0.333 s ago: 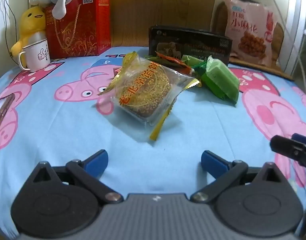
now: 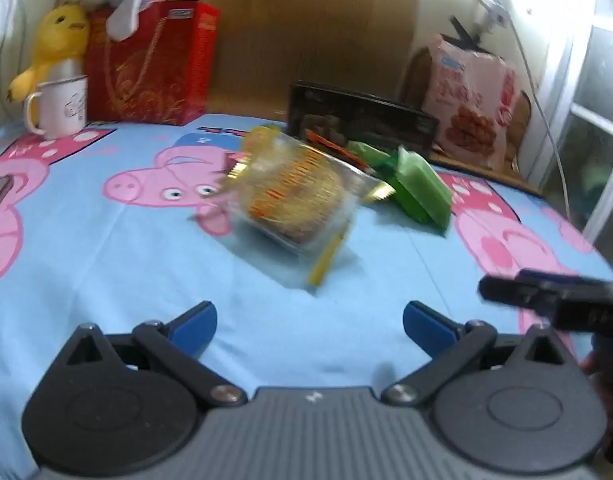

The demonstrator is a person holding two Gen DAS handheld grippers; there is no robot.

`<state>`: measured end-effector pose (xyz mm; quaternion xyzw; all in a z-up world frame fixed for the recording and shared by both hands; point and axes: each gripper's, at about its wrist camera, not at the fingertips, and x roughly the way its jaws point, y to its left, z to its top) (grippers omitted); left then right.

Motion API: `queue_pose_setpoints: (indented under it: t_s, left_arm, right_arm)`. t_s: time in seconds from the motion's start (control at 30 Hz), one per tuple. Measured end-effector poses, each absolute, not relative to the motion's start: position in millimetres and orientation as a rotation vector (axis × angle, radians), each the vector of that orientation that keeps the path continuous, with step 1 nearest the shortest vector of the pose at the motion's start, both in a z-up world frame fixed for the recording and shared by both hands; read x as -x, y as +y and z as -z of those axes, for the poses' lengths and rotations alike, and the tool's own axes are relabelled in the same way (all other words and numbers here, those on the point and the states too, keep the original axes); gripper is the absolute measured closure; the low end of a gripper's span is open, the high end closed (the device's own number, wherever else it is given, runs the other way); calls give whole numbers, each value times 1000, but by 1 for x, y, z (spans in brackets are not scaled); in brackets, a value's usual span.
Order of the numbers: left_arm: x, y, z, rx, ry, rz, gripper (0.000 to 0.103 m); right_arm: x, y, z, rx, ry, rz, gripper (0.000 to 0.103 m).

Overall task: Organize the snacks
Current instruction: 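Close both grippers on the gold mooncake bag and lift it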

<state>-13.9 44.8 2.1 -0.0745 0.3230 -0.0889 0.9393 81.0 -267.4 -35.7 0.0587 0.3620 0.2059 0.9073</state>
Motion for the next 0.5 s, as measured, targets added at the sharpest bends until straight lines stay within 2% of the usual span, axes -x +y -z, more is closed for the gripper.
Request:
queue_pose_setpoints:
  t_s: [0.07,0.1,0.17,0.43,0.47,0.5]
  left_arm:
    - [7,60,-8,166,629,142,1]
    - [3,69,-13,177,615,131,5]
    - [-11,84,-23,213,597,138,13]
    - [-79,107,-44,270,540,245,13]
    - [-89,105,-42,273,557,249,15]
    - [-96,103,-38,278,578,257,25]
  right_arm:
    - [-87,-252,33,-79,757,-493,20]
    - [-89,-245,32,-67,758,-533,27]
    - [-97,-232,31,-61,763,-593,33]
    - [-115,-176,35,-53,821,-762,38]
    - [-117,-168,36,-40,820,-772,43]
    - [-121,-166,37,-30,822,-777,47]
